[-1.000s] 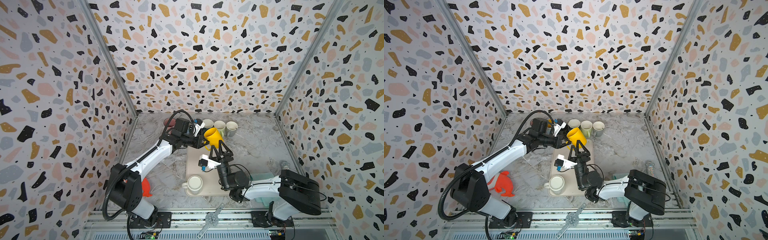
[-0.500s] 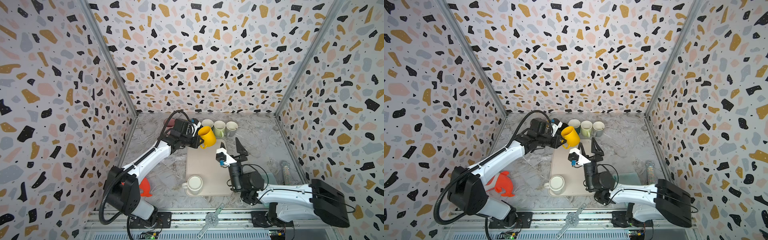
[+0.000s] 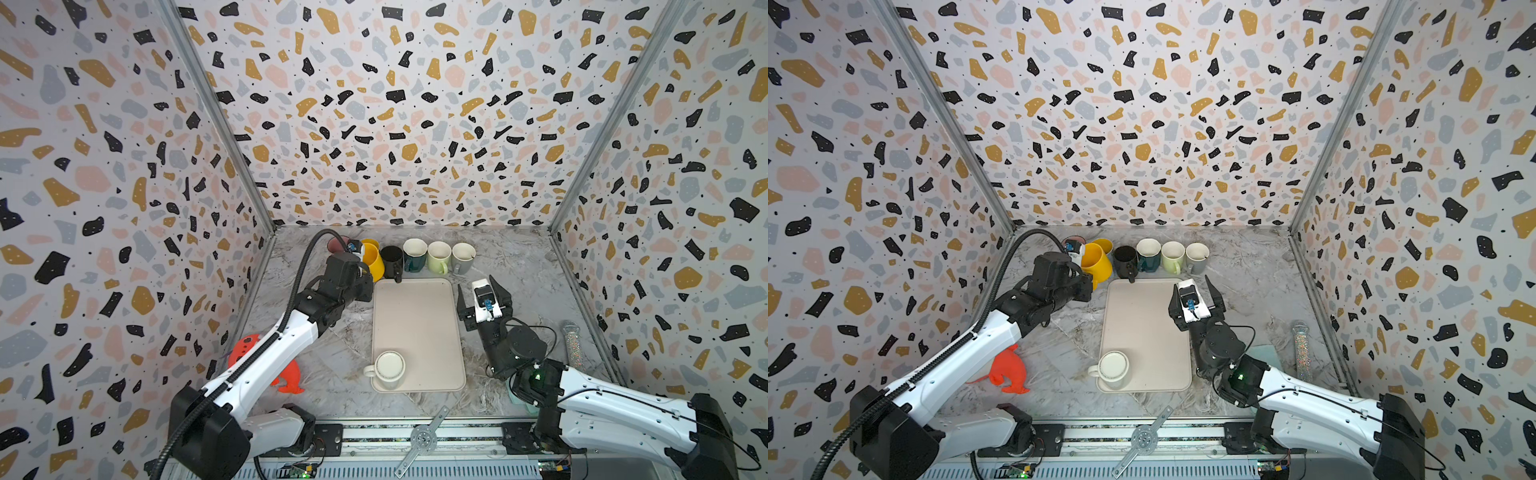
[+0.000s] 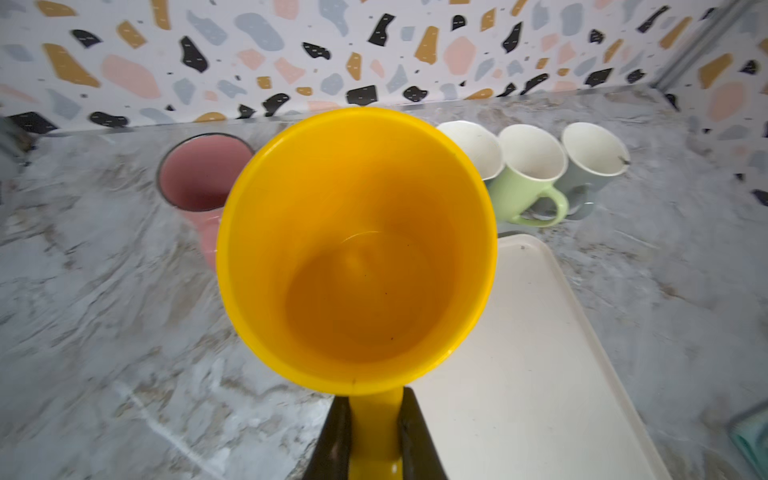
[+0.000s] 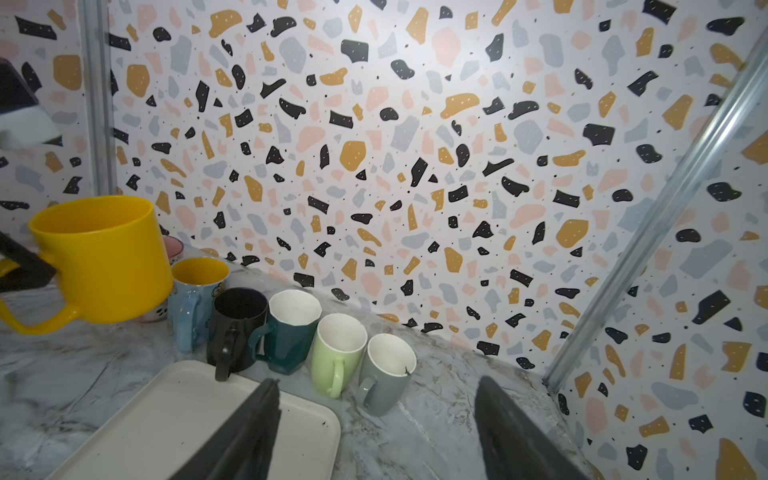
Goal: Turn the mug right side up
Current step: 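Carry the yellow mug with the left gripper beside the pink mug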
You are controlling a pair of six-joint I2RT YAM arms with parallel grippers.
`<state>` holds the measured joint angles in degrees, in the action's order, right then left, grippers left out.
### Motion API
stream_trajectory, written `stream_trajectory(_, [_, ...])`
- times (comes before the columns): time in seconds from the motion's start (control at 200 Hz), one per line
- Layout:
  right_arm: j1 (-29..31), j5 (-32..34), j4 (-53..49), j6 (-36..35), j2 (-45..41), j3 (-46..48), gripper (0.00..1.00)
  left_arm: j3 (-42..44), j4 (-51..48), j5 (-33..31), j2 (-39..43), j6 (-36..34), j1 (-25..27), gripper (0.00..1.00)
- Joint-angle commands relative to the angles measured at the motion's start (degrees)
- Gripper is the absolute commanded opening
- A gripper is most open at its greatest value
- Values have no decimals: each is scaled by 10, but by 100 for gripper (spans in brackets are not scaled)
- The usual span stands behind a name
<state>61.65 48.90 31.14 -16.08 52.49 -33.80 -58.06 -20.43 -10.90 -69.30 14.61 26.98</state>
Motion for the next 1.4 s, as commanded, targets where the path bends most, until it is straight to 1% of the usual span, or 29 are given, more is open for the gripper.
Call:
stream_trajectory(0.0, [-22,-66,-106,108,7,-48,75,4,37,-119,24,-2,-4,0])
stream_trajectory(0.13, [-36,-110,-171,140,39,-89,75,17,18,-197,19,14,-4,0])
stream_trajectory(0.235, [-40,-129,-187,148,58,-104,75,38,23,-243,18,29,-4,0])
stream_trajectory(0.4, [-59,-171,-193,174,61,-102,75,64,48,-276,14,39,-4,0])
stream_trajectory(0.486, [-67,-180,-191,184,55,-98,75,75,59,-287,3,45,-7,0])
stream_trajectory(0.571, [-74,-188,-190,190,50,-94,75,85,73,-283,-11,54,-12,0])
stream_trajectory(0.756, [-86,-204,-194,200,47,-92,75,123,128,-250,-31,75,-29,0])
stream_trajectory(0.891, [-92,-215,-185,206,41,-83,75,142,156,-233,-41,91,-52,0])
stream_trajectory(1.041, [-98,-228,-184,214,45,-84,75,161,189,-183,-52,96,-81,0])
stream_trajectory(1.397, [-106,-242,-185,217,52,-87,75,178,242,-119,-94,99,-121,0])
